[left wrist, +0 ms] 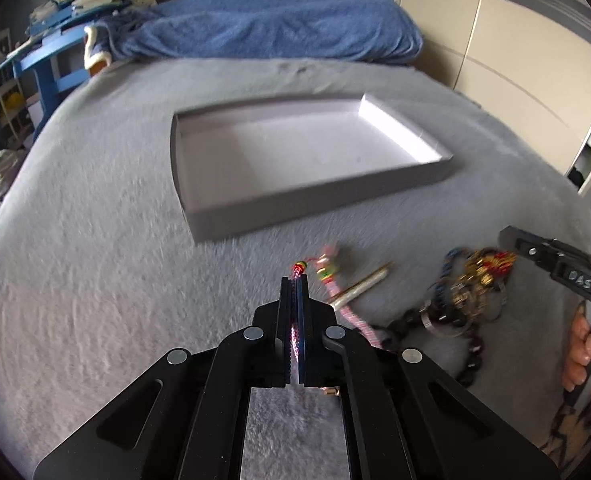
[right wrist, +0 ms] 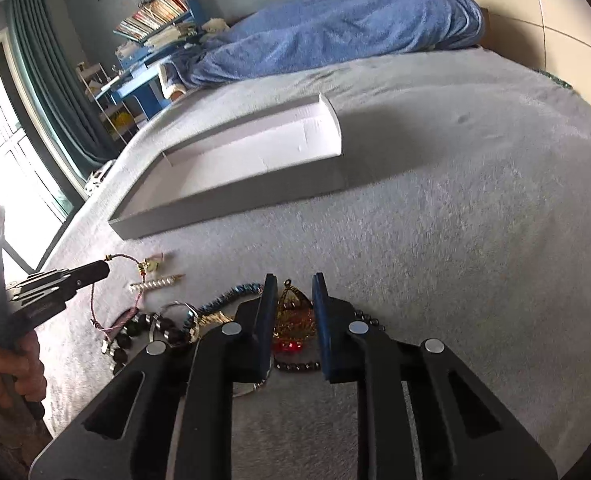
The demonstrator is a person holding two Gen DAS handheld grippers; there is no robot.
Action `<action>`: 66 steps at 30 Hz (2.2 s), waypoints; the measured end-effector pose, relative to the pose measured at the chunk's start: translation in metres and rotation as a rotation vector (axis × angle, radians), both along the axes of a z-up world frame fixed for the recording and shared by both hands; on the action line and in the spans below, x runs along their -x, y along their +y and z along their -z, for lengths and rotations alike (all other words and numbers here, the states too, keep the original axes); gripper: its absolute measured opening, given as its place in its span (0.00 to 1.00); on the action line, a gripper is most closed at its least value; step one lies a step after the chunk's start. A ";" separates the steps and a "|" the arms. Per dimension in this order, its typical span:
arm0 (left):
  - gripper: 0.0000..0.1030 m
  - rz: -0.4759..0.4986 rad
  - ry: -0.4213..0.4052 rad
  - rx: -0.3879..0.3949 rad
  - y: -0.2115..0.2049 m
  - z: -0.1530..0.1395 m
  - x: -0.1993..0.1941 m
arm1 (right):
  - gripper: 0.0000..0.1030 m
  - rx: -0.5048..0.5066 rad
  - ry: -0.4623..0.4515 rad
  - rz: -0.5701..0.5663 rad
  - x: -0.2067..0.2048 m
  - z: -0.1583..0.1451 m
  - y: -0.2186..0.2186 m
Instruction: Organize jewelry
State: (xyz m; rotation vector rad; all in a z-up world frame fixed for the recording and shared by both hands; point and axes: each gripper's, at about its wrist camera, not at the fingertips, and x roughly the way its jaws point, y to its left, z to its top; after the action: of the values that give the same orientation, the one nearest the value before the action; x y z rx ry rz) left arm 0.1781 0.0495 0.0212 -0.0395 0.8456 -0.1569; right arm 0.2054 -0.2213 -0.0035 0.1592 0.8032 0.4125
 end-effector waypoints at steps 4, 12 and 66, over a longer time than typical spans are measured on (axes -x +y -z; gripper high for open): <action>0.03 0.009 -0.061 0.020 0.001 -0.029 0.005 | 0.01 -0.022 -0.032 -0.001 0.001 -0.016 -0.001; 0.03 0.011 -0.148 0.024 0.002 -0.071 0.006 | 0.00 -0.061 -0.072 0.008 -0.002 -0.038 -0.009; 0.03 -0.028 -0.183 0.033 0.012 -0.085 -0.053 | 0.12 0.096 0.129 -0.041 -0.007 0.015 0.010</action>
State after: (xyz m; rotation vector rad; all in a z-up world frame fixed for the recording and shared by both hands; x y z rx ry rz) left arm 0.2314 0.0615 0.1062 -0.0665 0.6598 -0.1459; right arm 0.2119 -0.2115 -0.0183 0.0809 0.9531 0.4042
